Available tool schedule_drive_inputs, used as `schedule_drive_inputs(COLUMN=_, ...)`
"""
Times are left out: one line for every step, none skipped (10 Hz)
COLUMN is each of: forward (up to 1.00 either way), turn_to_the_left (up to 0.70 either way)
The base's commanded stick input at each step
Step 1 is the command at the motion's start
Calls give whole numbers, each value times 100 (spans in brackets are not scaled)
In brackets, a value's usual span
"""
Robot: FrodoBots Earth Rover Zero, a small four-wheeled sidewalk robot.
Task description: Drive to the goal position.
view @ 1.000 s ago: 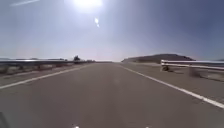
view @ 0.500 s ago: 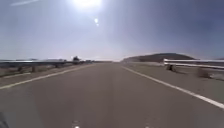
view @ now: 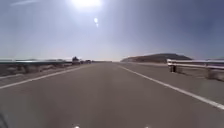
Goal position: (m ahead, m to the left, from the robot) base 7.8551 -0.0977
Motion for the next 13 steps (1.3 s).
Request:
schedule_drive_inputs(forward=100, turn_to_the_left=0)
schedule_drive_inputs(forward=100, turn_to_the_left=0)
schedule_drive_inputs(forward=100, turn_to_the_left=0)
schedule_drive_inputs(forward=100, turn_to_the_left=0)
schedule_drive_inputs(forward=100, turn_to_the_left=0)
schedule_drive_inputs(forward=100, turn_to_the_left=0)
schedule_drive_inputs(forward=100, turn_to_the_left=0)
schedule_drive_inputs(forward=100, turn_to_the_left=0)
schedule_drive_inputs(forward=100, turn_to_the_left=0)
schedule_drive_inputs(forward=100, turn_to_the_left=0)
schedule_drive_inputs(forward=100, turn_to_the_left=0)
schedule_drive_inputs(forward=100, turn_to_the_left=0)
schedule_drive_inputs(forward=100, turn_to_the_left=0)
